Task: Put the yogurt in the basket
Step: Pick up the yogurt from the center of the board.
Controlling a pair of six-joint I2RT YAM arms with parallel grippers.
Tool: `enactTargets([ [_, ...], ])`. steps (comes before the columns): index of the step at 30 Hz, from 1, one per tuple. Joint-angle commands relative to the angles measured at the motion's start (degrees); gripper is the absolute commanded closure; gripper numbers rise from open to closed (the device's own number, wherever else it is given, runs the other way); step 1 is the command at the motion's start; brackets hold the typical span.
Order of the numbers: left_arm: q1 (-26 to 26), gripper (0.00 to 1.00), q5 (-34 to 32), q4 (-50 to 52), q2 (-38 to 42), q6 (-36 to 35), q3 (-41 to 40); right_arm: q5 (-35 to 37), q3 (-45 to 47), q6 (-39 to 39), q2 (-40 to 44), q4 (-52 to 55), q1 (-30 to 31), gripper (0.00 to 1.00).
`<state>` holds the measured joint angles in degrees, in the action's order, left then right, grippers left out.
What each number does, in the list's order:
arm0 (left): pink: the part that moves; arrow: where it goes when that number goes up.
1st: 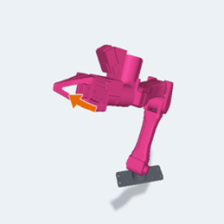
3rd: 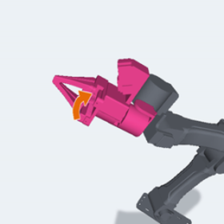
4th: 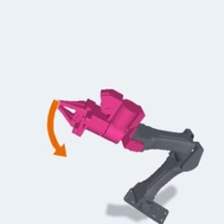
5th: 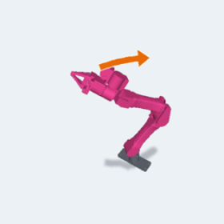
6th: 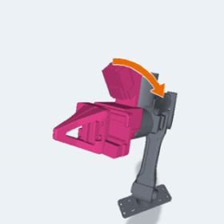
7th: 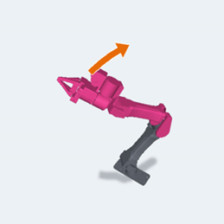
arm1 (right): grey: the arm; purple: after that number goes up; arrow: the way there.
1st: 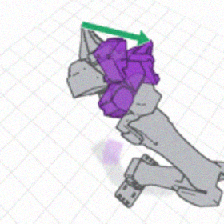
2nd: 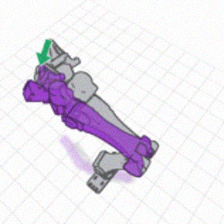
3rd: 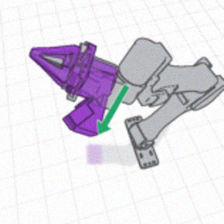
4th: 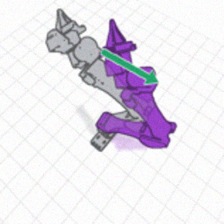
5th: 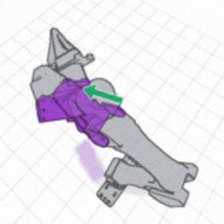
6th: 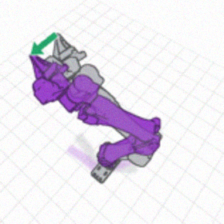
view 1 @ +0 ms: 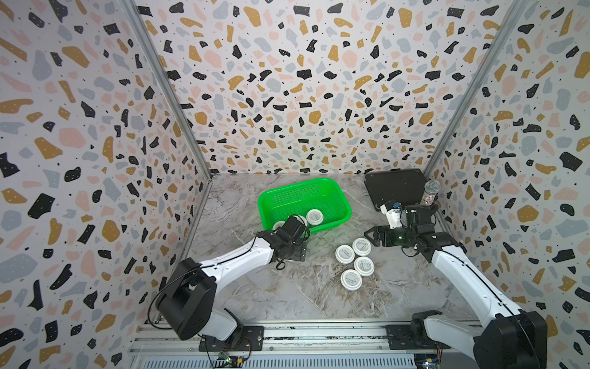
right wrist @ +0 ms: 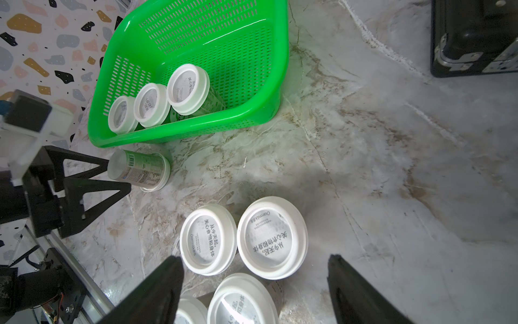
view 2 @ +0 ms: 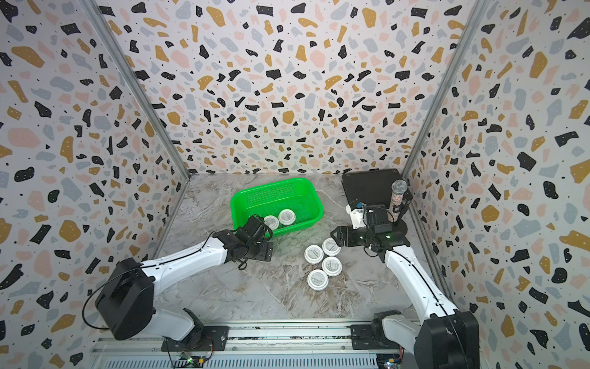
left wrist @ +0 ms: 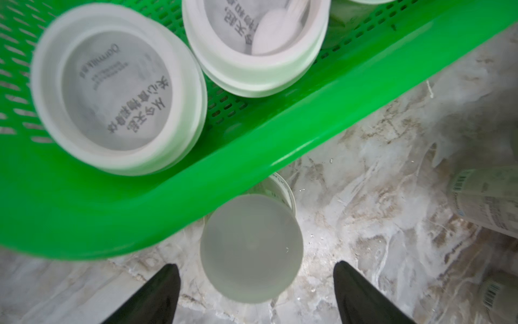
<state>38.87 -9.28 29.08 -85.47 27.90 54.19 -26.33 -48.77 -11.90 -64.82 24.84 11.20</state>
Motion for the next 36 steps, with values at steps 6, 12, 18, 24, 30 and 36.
enactTargets([
  [6,-0.7,0.19,-1.3,-2.3,-4.2,0.2,4.0,-0.3,0.4,0.6,0.6,-1.2,-0.1,0.14],
  [12,-0.7,0.32,0.2,-2.0,-7.7,-1.3,6.9,-0.3,0.7,0.7,0.4,-0.9,-0.1,0.14],
  [18,-0.7,0.4,-2.5,0.2,-5.2,-0.6,5.3,-0.1,1.0,0.6,0.5,-1.0,-0.1,0.14],
  [24,-0.7,0.47,0.3,-0.4,1.8,-0.1,2.7,-0.9,1.0,0.4,0.3,-1.5,-0.1,0.14],
  [30,-0.9,0.45,5.2,-2.6,9.8,2.5,1.6,-3.0,1.5,-0.2,0.6,-2.7,-0.1,0.14],
  [36,-2.3,0.43,14.8,-11.2,14.2,9.0,0.6,-6.1,2.2,-0.7,1.3,-4.4,-0.1,0.14],
])
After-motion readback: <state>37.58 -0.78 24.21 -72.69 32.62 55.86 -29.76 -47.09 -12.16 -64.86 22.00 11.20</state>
